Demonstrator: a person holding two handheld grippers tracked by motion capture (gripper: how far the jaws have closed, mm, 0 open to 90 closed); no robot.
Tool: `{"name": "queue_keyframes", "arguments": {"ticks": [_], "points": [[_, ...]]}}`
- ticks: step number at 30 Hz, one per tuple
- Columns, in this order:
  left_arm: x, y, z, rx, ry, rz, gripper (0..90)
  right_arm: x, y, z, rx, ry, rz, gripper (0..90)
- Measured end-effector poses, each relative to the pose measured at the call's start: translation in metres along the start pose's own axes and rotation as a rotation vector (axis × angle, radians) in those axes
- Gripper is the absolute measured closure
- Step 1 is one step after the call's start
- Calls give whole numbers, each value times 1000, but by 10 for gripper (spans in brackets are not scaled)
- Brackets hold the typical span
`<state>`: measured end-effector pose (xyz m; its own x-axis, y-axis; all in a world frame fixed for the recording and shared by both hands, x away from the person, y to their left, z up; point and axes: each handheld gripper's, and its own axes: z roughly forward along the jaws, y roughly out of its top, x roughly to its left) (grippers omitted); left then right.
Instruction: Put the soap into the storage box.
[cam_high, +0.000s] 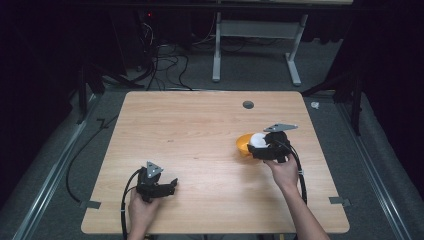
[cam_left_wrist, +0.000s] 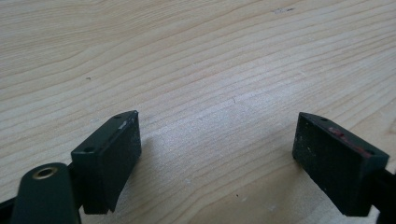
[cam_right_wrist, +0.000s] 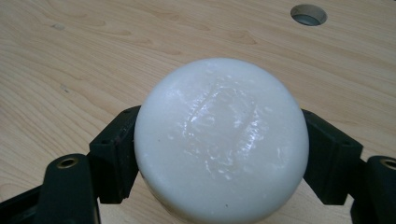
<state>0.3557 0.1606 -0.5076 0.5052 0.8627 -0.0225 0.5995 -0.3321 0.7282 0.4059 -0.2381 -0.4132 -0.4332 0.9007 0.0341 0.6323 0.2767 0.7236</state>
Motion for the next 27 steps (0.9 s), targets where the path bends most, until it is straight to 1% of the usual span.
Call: {"name": "queue_keyframes", "arguments": {"ticks": [6, 18, 24, 27], "points": [[0, 0, 0, 0, 0, 0, 159, -4, 6, 6, 6, 6, 21, 248], [0, 0, 0, 0, -1, 0, 159, -3, 17, 23, 43, -12, 15, 247], [0, 0, 0, 0, 0, 0, 159, -5, 15, 33, 75, -25, 25, 247], [0, 0, 0, 0, -1, 1, 159, -6, 15, 37, 80, -29, 39, 247]]}}
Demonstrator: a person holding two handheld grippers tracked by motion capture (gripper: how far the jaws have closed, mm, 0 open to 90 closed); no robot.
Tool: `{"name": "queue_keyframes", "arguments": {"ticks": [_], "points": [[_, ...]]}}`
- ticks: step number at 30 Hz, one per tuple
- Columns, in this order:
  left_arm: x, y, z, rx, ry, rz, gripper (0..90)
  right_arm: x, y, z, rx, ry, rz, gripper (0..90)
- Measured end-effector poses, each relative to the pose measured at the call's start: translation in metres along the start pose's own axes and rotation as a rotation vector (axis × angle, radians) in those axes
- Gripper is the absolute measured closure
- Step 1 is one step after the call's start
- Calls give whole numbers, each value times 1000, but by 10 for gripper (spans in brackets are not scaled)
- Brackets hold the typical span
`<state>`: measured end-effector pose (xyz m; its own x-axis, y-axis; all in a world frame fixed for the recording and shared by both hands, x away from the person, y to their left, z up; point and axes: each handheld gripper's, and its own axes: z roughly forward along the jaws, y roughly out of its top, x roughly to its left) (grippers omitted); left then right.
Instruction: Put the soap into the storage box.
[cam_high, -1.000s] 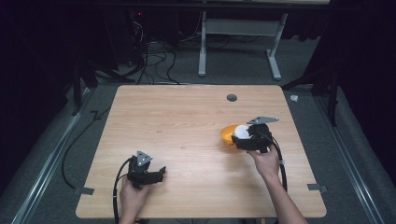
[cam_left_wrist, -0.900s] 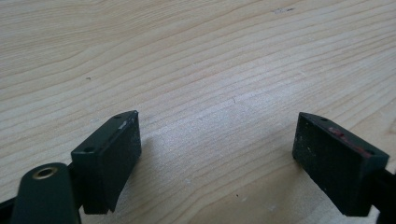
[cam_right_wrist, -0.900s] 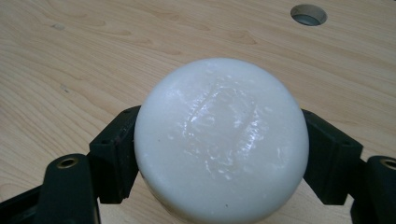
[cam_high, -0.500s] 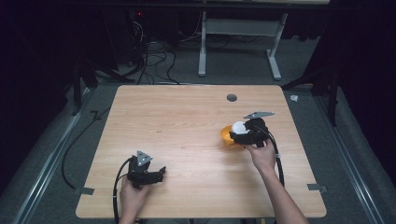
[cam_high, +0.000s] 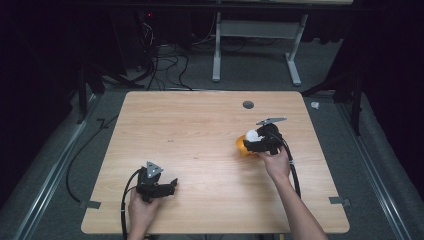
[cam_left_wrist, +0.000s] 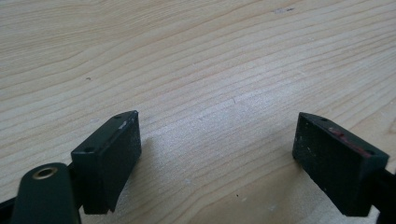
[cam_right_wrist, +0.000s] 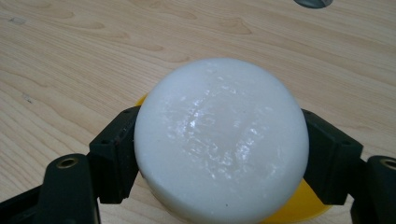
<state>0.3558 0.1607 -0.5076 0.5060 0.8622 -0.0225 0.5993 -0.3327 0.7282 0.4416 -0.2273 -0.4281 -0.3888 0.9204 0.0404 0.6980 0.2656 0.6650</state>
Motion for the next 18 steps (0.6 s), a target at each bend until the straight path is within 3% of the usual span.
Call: {"name": "queue_keyframes", "arguments": {"ticks": [18], "points": [[0, 0, 0, 0, 0, 0, 159, -4, -2, 16, 50, -25, 36, 246]]}}
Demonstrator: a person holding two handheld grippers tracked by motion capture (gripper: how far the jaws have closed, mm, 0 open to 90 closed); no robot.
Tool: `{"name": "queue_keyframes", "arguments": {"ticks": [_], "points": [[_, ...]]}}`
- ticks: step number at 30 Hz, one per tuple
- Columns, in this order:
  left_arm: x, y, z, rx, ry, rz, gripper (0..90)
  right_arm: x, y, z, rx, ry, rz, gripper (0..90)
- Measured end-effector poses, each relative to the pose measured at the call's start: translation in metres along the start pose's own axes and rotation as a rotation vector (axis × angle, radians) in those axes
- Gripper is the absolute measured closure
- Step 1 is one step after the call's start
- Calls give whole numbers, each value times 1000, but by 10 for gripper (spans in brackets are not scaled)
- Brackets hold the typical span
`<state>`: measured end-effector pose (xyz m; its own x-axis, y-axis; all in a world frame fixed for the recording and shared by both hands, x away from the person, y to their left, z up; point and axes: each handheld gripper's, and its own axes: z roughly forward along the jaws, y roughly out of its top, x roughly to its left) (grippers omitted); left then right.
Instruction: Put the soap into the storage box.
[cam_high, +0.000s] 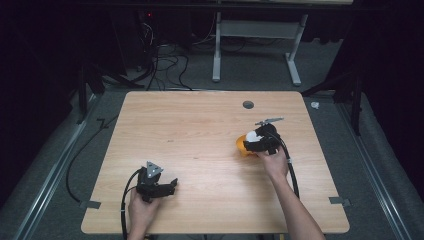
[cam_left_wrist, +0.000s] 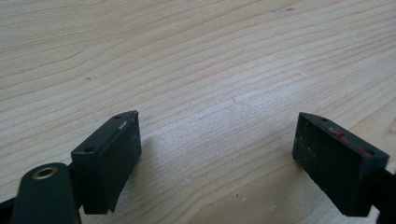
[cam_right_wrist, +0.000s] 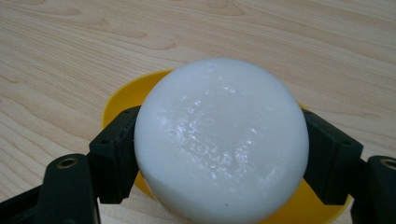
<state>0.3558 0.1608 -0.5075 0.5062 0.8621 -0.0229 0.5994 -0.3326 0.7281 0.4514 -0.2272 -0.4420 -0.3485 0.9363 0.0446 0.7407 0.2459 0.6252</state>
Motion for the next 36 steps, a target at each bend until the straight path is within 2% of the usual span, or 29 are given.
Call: {"name": "queue_keyframes", "arguments": {"ticks": [8, 28, 36], "points": [[0, 0, 0, 0, 0, 0, 159, -1, -2, 3, 12, -3, 27, 246], [0, 0, 0, 0, 0, 1, 159, -1, -8, 10, 49, -25, 55, 244], [0, 0, 0, 0, 0, 0, 159, 0, -9, 7, 26, -31, 64, 241]]}}
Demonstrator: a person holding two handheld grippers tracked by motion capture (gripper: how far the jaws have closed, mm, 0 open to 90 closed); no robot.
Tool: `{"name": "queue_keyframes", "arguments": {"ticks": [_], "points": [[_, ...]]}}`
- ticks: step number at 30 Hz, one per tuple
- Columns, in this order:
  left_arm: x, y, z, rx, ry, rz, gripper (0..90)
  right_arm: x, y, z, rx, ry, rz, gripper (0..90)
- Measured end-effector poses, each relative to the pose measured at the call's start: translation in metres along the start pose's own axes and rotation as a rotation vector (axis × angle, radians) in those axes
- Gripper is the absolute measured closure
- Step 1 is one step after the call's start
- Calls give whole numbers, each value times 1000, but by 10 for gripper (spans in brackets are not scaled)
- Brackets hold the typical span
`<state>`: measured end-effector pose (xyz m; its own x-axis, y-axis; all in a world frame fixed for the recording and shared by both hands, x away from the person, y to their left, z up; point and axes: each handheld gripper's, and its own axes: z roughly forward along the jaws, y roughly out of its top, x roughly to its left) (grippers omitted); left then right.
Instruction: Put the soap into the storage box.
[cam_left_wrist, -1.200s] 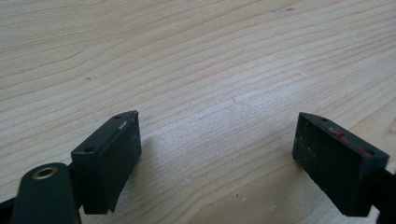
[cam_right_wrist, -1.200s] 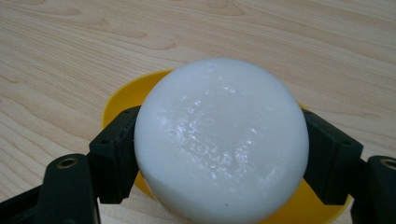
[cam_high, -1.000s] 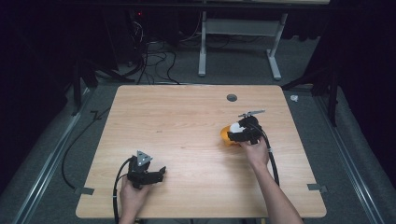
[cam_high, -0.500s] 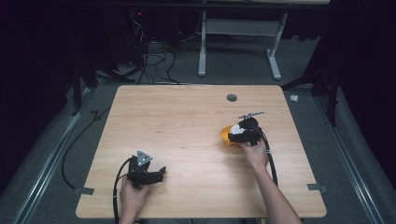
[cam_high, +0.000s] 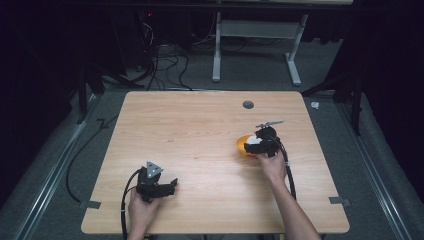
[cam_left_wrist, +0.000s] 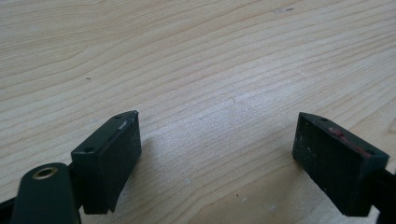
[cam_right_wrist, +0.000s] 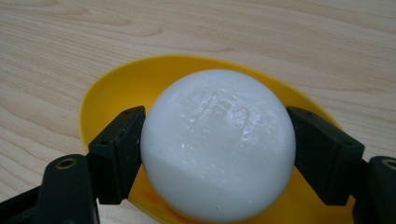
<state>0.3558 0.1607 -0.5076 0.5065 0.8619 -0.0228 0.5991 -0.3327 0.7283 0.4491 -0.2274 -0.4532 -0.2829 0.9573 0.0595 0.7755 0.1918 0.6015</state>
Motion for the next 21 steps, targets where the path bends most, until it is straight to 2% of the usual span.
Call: {"name": "queue_keyframes", "arguments": {"ticks": [21], "points": [[0, 0, 0, 0, 0, 1, 159, -2, 2, -28, -109, 6, -28, 254]]}}
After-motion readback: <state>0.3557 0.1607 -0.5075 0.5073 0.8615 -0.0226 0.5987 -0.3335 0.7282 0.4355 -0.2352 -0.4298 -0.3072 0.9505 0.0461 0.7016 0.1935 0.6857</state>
